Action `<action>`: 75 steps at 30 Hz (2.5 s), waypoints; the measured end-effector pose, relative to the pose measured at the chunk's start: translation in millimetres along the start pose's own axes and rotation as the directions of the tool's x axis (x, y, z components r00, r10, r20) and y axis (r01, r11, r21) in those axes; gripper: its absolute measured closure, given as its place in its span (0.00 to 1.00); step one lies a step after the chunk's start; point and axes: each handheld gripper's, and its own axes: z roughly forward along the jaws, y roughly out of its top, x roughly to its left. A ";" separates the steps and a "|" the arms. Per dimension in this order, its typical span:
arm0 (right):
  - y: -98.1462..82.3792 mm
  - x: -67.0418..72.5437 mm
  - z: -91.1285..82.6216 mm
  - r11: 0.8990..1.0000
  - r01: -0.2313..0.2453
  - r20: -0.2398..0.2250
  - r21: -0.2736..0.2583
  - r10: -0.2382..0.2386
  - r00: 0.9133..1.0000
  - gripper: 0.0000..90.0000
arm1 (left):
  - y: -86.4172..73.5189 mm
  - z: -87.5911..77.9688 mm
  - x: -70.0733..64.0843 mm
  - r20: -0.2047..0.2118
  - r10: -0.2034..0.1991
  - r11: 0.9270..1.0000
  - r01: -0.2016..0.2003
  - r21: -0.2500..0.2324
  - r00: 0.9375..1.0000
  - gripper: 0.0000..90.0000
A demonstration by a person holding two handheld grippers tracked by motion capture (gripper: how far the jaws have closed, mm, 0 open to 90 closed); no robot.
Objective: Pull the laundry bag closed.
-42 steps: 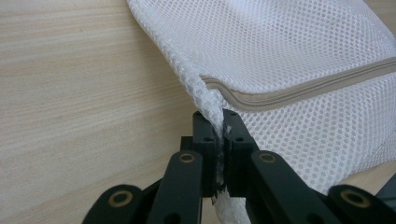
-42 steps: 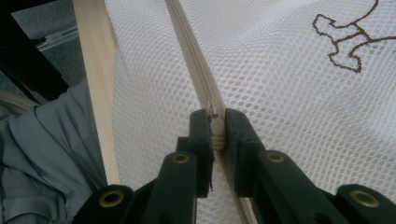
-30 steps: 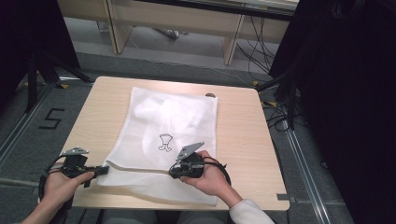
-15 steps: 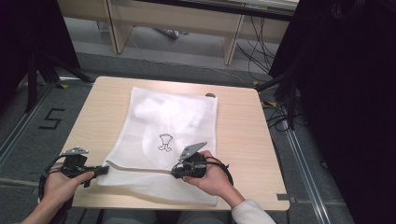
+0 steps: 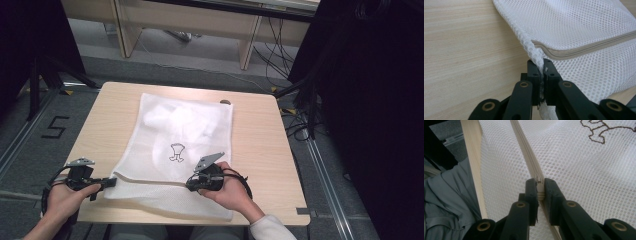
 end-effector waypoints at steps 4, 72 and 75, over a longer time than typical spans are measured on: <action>-1.3 -0.3 -2.6 1.000 0.001 0.006 0.004 -0.001 1.000 0.92 | 0.0 0.1 -0.1 -0.001 0.001 1.000 -0.001 -0.001 1.000 0.95; -23.9 -9.4 -20.8 1.000 -0.023 0.023 0.014 0.023 0.999 0.92 | -0.3 1.1 0.4 -0.005 -0.014 1.000 0.014 -0.014 1.000 0.95; -25.1 -10.0 -21.4 1.000 -0.028 0.023 0.012 0.028 0.999 0.92 | -0.3 0.2 1.2 -0.003 -0.006 1.000 0.006 -0.004 1.000 0.95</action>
